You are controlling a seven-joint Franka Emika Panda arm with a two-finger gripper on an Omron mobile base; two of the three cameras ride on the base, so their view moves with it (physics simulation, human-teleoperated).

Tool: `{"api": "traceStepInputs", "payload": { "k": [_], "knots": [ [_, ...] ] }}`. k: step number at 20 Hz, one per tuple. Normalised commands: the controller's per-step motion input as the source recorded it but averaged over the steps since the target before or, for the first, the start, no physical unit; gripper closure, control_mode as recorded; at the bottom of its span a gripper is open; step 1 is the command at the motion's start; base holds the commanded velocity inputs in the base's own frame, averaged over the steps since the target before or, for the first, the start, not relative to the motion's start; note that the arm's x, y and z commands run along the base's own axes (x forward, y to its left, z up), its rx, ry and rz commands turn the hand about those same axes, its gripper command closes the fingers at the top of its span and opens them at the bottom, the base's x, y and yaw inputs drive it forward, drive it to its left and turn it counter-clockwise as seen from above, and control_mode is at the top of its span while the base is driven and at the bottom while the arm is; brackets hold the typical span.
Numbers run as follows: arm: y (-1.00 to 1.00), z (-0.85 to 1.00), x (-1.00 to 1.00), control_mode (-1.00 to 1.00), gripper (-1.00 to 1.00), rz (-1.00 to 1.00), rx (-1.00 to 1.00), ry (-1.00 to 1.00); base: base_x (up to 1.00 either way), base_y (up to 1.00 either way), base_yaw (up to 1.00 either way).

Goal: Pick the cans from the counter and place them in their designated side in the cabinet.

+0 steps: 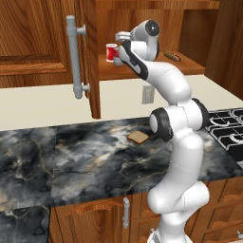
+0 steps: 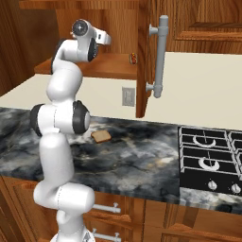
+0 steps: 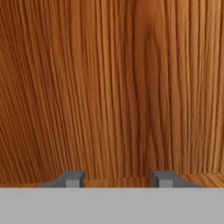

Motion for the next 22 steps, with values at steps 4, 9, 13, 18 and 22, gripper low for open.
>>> {"api": "traceStepInputs", "payload": {
  "k": [4,9,13,18,22],
  "knots": [
    [0.03,-0.02,0.09,-1.0,-1.0,0.02,0.0,0.0,0.0,0.0,0.0],
    [0.0,0.0,0.09,-1.0,-1.0,0.03,0.02,-0.04,0.0,0.0,0.0],
    [0.0,0.0,0.11,-1.0,-1.0,0.02,0.02,-0.04,0.0,0.0,0.0],
    [-0.01,0.02,0.07,-1.0,-1.0,0.03,0.02,-0.06,0.0,0.0,0.0],
    [-0.13,0.12,-0.11,-1.0,-1.0,0.06,0.01,-0.05,0.0,0.0,0.0]
  ]
}}
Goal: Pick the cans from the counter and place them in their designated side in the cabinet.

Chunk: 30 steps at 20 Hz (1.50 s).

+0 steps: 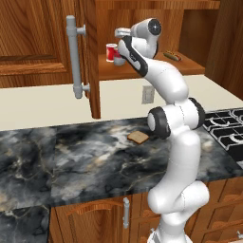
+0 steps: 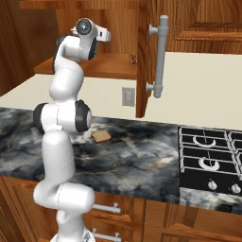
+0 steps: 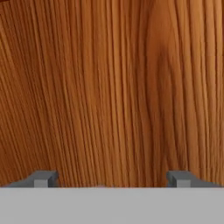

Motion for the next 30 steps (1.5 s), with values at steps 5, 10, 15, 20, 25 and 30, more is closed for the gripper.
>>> {"api": "traceStepInputs", "payload": {
  "k": [5,10,15,20,25,30],
  "knots": [
    [-0.09,0.08,-0.42,-1.0,-1.0,0.09,0.01,-0.06,0.0,0.0,0.0],
    [0.0,0.0,-0.74,-1.0,-1.0,0.09,0.0,-0.08,0.0,0.0,0.0],
    [0.0,0.0,-0.85,-1.0,-1.0,0.09,0.0,-0.08,0.0,0.0,0.0],
    [0.04,0.0,-0.86,-1.0,-1.0,0.08,0.0,-0.04,0.0,0.0,0.0],
    [0.03,0.0,-0.81,-1.0,-1.0,0.07,0.0,-0.03,0.0,0.0,0.0],
    [0.0,-0.01,-0.72,-1.0,-1.0,0.07,0.0,-0.01,0.0,0.0,0.0]
  ]
}}
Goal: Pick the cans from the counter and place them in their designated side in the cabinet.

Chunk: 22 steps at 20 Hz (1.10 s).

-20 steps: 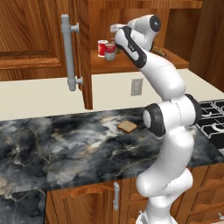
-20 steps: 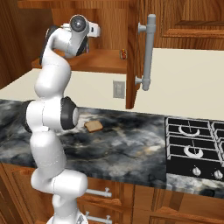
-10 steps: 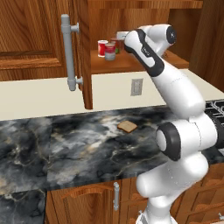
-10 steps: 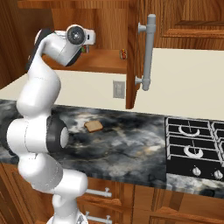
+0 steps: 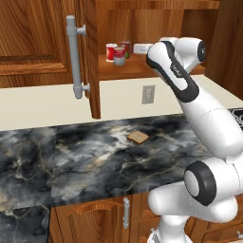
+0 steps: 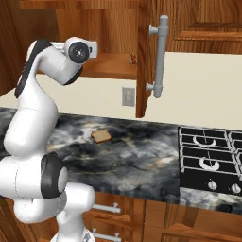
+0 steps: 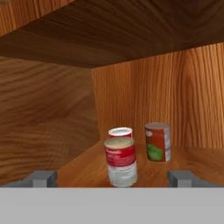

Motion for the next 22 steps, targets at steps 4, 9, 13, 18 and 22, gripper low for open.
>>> {"api": "traceStepInputs", "payload": {
  "k": [4,9,13,18,22],
  "knots": [
    [0.0,-0.04,-0.72,-1.0,-1.0,0.06,0.0,0.0,0.0,0.0,0.0],
    [0.02,-0.06,-0.73,-1.0,-1.0,0.06,0.0,0.0,0.0,0.0,0.0],
    [0.06,-0.11,-0.76,-1.0,-1.0,0.04,-0.03,0.0,0.0,0.0,0.0],
    [0.1,-0.14,-0.78,-1.0,-1.0,0.02,-0.07,0.0,0.0,0.0,0.0],
    [0.03,-0.21,-0.74,-1.0,-1.0,0.01,-0.09,0.0,0.0,0.0,0.0]
  ]
}}
